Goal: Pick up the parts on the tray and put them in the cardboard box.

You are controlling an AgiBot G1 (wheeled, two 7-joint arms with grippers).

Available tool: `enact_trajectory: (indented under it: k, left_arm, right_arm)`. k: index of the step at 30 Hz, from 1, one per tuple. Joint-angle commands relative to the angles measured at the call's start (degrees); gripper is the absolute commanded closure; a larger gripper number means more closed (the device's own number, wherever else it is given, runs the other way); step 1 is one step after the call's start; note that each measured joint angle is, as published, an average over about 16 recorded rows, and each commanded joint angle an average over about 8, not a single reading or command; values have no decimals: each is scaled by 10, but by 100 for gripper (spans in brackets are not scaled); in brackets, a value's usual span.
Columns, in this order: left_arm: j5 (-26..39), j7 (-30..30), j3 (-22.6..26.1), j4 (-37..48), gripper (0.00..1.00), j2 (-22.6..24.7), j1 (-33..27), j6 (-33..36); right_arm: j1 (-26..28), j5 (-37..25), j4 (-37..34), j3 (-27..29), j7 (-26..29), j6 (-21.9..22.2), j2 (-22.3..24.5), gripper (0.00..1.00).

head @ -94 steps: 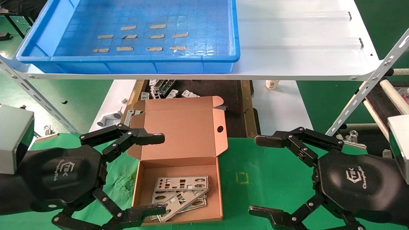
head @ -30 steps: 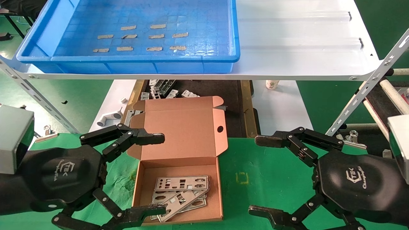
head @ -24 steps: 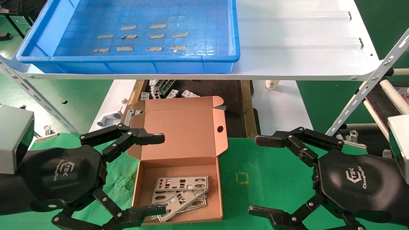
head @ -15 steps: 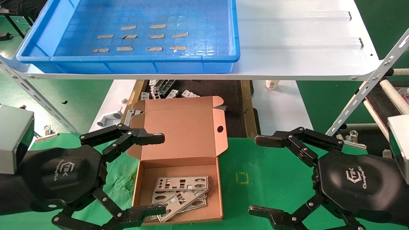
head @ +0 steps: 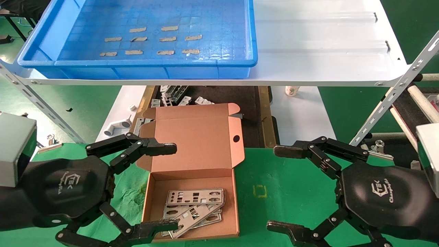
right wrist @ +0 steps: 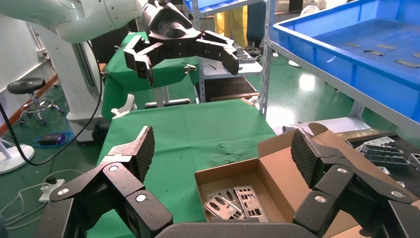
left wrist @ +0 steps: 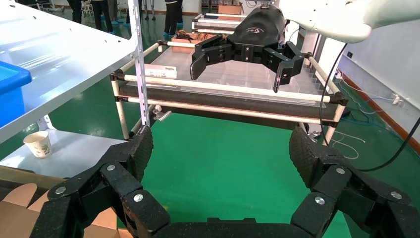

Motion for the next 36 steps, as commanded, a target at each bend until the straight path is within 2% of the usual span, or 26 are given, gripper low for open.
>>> enact_trajectory:
  k: [1,36]
  left_arm:
    - [0,0,0,0,0,0,0,0]
    - [0,0,0,0,0,0,0,0]
  right_arm:
    - [0,0,0,0,0,0,0,0]
    - [0,0,0,0,0,0,0,0]
